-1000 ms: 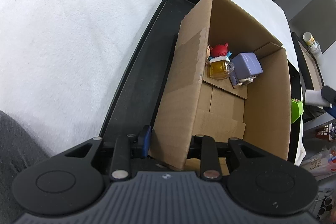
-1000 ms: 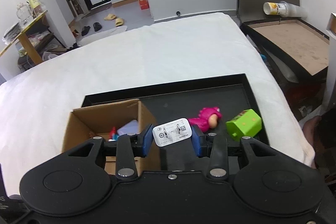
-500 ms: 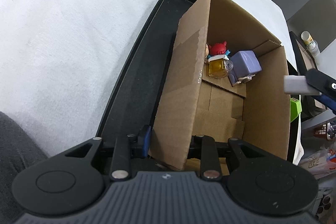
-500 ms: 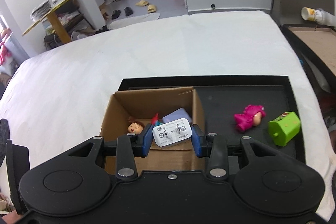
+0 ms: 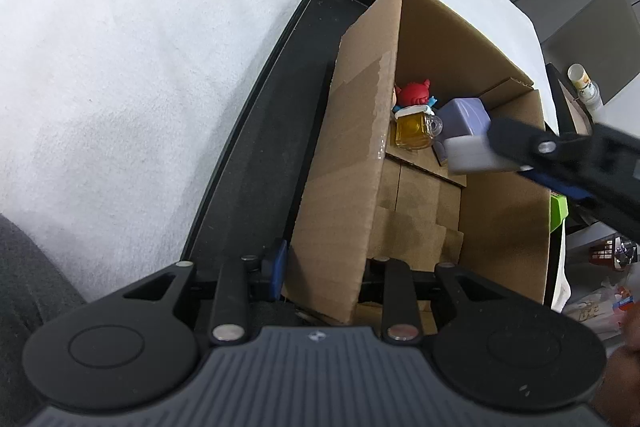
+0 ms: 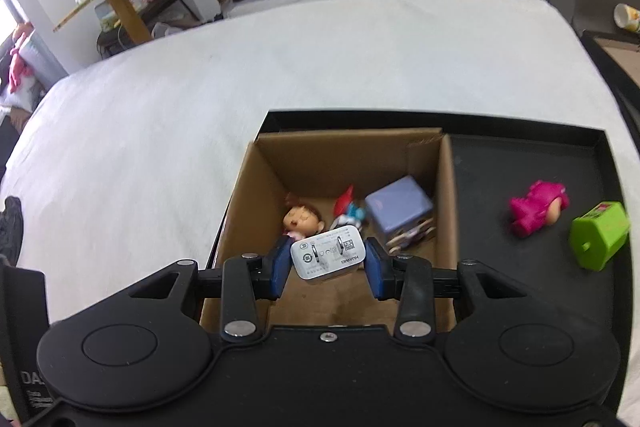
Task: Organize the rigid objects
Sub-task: 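Carry the white charger into the box and release it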
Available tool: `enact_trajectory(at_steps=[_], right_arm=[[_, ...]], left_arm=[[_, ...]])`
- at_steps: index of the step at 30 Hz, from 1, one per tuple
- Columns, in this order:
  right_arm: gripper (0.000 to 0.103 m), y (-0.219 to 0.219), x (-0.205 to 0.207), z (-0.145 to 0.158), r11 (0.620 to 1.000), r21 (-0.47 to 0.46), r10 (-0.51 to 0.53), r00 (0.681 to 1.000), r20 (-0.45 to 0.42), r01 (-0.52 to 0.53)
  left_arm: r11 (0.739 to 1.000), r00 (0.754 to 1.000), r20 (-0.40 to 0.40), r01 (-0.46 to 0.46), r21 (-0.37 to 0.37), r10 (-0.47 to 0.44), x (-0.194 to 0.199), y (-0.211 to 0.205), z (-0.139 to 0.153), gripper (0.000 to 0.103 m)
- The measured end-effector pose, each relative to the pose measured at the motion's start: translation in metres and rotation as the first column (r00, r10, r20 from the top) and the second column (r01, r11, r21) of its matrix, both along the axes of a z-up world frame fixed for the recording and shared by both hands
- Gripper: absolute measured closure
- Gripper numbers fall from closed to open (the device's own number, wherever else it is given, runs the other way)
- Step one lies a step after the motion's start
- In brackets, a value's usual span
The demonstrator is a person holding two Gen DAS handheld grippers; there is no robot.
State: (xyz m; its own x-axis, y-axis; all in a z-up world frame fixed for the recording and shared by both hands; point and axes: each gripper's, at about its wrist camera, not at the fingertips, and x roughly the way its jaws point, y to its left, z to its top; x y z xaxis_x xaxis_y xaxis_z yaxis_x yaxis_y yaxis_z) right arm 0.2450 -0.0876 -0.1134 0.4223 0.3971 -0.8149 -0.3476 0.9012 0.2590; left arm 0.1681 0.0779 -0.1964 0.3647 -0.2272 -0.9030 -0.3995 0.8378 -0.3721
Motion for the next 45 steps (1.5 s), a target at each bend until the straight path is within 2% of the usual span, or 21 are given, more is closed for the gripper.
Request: enact_trajectory(at_steps=[12, 18, 23, 31, 45], right_arm=[[0.064, 0.018, 0.003, -0.030, 1.000, -0.012, -0.023, 0.997, -0.073, 0.022], [0.063, 0.017, 0.003, -0.038, 0.998, 0.051, -0.017, 0.990, -0.140, 0.024], [0.063, 0.011, -0.004, -0.032, 0.998, 0.068, -0.006, 0.993, -0.121, 0.015], [0.064, -0.007, -0.019, -0.025, 0.999, 0.041, -0.003, 0.994, -0.109, 0.007], [0.063, -0.058, -0.021, 0.005, 0.993, 0.061, -0.099, 0.995, -0.017, 0.099]], left_arm=[[1.000, 1.000, 0.005, -0.016, -0.025, 0.016, -0.001, 0.000, -0.001, 0.073], [0.999, 1.000, 0.004, -0.017, -0.036, 0.017, -0.001, 0.002, -0.002, 0.073], [0.999, 1.000, 0.006, -0.021, -0.035, 0.021, 0.000, 0.001, -0.002, 0.073], [0.999, 1.000, 0.013, -0.026, -0.030, 0.027, -0.004, 0.000, -0.002, 0.073], [0.999, 0.999, 0.021, -0.042, -0.032, 0.043, -0.007, 0.001, -0.001, 0.072]])
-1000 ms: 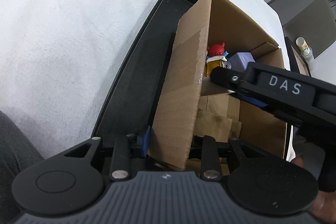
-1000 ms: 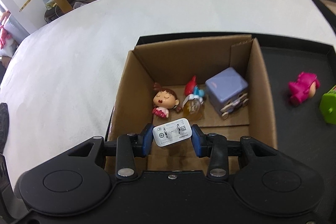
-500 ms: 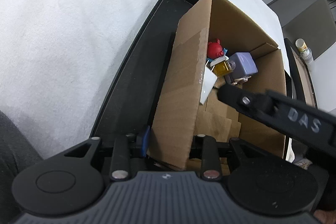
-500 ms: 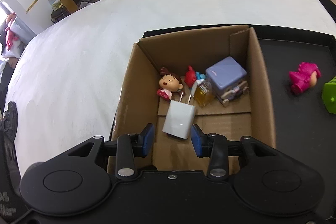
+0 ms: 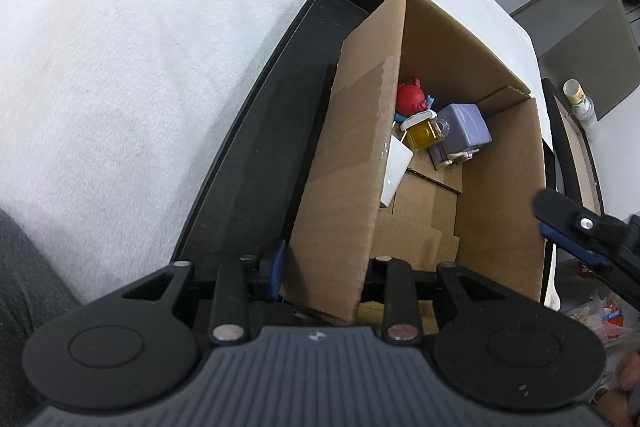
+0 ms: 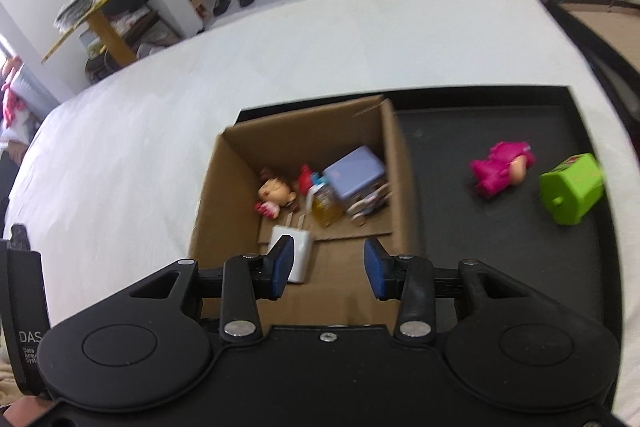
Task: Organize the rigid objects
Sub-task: 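Carry the white charger into the box and release it, then move the right tool back and grasp the lime-green cube box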
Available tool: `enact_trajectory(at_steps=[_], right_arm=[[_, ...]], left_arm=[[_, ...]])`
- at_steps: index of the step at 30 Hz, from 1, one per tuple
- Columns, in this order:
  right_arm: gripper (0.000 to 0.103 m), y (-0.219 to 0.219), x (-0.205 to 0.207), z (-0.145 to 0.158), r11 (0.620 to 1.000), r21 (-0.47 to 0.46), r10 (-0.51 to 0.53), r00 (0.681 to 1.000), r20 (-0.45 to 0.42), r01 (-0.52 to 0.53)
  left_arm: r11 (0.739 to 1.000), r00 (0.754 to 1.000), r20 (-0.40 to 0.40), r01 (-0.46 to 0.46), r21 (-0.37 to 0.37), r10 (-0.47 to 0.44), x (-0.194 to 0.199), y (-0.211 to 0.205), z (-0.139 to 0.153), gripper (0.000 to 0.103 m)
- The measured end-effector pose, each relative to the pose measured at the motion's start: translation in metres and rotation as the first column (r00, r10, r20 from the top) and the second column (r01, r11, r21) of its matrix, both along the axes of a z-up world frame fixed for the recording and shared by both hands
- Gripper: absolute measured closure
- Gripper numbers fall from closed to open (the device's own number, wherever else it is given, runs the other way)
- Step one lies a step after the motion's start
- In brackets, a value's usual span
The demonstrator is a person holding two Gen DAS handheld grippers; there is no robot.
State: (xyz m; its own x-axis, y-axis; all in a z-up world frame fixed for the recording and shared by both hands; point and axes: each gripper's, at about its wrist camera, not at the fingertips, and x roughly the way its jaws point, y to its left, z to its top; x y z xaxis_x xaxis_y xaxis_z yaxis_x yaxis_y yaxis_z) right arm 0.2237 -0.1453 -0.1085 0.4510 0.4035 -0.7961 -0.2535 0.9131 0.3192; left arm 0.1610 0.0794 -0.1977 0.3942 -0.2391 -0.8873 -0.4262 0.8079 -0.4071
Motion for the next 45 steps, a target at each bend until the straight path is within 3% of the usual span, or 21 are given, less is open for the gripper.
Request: enact_trajectory(at_steps=[15, 20, 24, 31, 36, 42, 45], right_arm=[[0.061, -0.074, 0.011, -0.015, 0.978, -0.023, -0.206, 0.978, 0.042, 0.207], [0.060, -0.097, 0.017, -0.032, 0.955, 0.017, -0.296, 0.955, 0.021, 0.296], [0.050, -0.116, 0.023, -0.046, 0.931, 0.056, -0.361, 0.933, 0.000, 0.361], [0.046, -0.142, 0.030, -0.072, 0.893, 0.129, -0.426, 0.902, -0.069, 0.431], [0.025, -0.160, 0.035, -0.086, 0.844, 0.227, -0.474, 0.874, -0.109, 0.487], [0.022, -0.182, 0.040, -0.103, 0.761, 0.310, -0.549, 0.820, -0.161, 0.570], [0.023, -0.190, 0.042, -0.116, 0.701, 0.329, -0.596, 0.773, -0.215, 0.632]], left_arm=[[0.998, 0.999, -0.012, 0.040, 0.052, -0.039, 0.005, -0.009, 0.005, 0.073], [0.997, 0.998, -0.033, 0.057, 0.057, -0.055, 0.009, -0.010, 0.005, 0.074], [0.995, 0.997, -0.042, 0.063, 0.073, -0.060, 0.010, -0.013, 0.005, 0.074], [0.994, 0.998, -0.055, 0.046, 0.095, -0.041, 0.010, -0.017, 0.006, 0.075], [0.988, 0.997, -0.059, 0.059, 0.144, -0.051, 0.009, -0.024, 0.008, 0.075], [0.991, 0.994, -0.105, 0.048, 0.123, -0.035, 0.012, -0.023, 0.006, 0.075], [0.994, 0.991, -0.131, 0.031, 0.105, -0.017, 0.014, -0.021, 0.006, 0.076]])
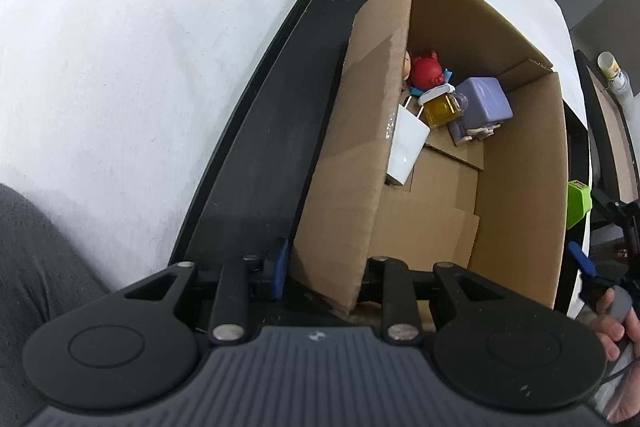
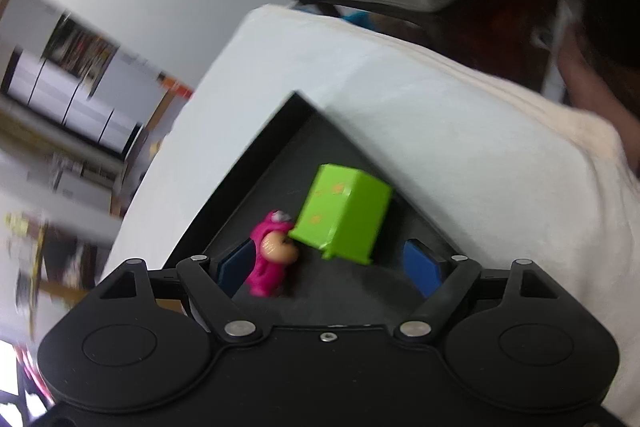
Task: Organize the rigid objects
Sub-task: 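Move the right tool back and grasp the lime-green cube box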
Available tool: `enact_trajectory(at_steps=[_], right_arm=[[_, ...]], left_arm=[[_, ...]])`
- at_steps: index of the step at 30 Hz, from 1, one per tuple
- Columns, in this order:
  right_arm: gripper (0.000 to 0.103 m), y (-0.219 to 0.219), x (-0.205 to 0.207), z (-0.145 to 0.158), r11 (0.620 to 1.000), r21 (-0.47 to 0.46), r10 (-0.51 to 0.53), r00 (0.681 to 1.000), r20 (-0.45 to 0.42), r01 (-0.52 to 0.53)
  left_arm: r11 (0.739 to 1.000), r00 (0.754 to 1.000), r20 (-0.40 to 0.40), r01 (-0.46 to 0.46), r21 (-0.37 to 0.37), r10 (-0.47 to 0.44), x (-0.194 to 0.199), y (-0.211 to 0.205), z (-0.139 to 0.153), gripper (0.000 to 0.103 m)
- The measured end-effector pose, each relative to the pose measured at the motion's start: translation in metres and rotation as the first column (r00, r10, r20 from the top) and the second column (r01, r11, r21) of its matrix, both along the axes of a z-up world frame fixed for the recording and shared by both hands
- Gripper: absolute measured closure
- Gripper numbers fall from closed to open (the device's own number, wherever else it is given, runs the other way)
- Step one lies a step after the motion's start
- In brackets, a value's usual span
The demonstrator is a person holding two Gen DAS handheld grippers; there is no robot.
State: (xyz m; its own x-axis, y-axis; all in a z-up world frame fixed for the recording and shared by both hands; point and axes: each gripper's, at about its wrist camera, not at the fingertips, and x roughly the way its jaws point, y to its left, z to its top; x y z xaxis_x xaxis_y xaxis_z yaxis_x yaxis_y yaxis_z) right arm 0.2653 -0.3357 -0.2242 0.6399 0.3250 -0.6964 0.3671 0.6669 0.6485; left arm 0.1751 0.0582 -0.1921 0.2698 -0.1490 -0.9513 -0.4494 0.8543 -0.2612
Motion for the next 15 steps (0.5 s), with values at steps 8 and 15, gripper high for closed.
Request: enact_trajectory(at_steps=[8, 15], right_arm=[[0.022, -0.001, 0.014, -0.013, 0.994, 0.049, -0.101, 0.995, -0.018, 0.101], [0.030, 0.012, 0.032, -0.009, 0.995, -0.046, -0.088, 0.994, -0.057, 0.086]], left_arm=[[0.999, 1.000, -0.007, -0.027, 0.017, 0.028, 0.004, 0.002, 0.000, 0.077], [0.998, 0.998, -0.015, -0.058, 0.010, 0.058, 0.006, 0.003, 0.000, 0.078]])
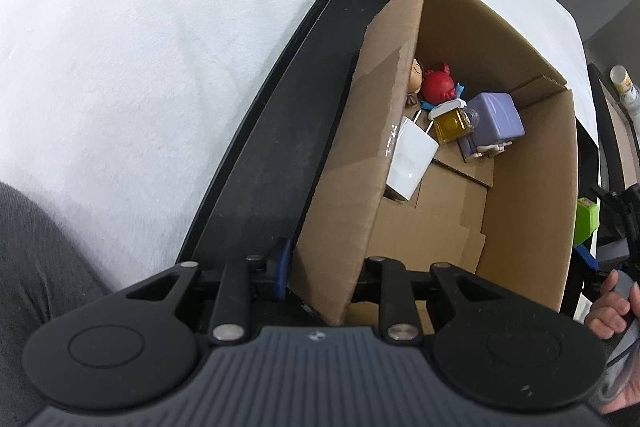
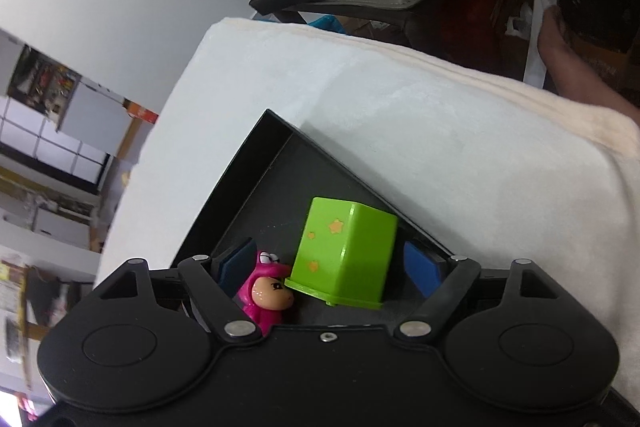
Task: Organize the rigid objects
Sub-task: 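Move the right tool back and grasp the lime-green cube box, then carry the green cube box into the cardboard box and release it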
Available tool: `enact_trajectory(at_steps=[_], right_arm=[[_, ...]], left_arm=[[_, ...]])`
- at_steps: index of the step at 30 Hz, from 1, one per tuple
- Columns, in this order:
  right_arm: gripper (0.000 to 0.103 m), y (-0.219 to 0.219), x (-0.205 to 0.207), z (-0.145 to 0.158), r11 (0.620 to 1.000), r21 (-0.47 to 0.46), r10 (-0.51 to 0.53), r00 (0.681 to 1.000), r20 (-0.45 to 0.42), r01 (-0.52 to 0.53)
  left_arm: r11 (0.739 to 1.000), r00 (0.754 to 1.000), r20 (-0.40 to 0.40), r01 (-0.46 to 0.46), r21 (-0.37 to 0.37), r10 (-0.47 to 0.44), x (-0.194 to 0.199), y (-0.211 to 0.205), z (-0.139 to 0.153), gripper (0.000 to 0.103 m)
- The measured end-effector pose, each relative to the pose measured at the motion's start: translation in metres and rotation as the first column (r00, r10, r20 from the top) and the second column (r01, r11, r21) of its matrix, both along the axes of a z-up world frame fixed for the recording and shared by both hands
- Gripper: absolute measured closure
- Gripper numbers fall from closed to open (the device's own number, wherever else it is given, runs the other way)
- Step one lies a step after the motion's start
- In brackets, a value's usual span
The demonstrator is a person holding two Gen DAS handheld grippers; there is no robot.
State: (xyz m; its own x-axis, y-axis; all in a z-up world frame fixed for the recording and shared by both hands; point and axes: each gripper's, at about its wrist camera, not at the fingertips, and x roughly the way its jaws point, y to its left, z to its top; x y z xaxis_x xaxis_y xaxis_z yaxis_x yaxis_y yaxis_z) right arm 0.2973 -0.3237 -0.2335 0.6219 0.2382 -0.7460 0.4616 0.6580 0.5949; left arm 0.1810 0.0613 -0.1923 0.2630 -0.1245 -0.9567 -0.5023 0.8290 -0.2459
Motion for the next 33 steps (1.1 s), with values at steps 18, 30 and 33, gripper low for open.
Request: enact_trajectory(at_steps=[18, 30, 33], right_arm=[[0.053, 0.008, -0.031, 0.029, 0.995, 0.013, 0.098, 0.995, -0.008, -0.098], [0.053, 0.021, -0.053, 0.059, 0.990, 0.016, 0.139, 0.990, 0.028, -0.139], [0.053, 0.026, -0.057, 0.068, 0.988, 0.013, 0.153, 0.987, 0.041, -0.154]], left_arm=[[0.999, 0.999, 0.002, -0.048, 0.012, 0.048, 0.005, 0.011, 0.006, 0.078], [0.998, 0.998, 0.021, -0.055, -0.005, 0.055, 0.000, 0.016, 0.005, 0.077], [0.998, 0.998, 0.023, -0.056, -0.007, 0.056, 0.000, 0.017, 0.006, 0.077]])
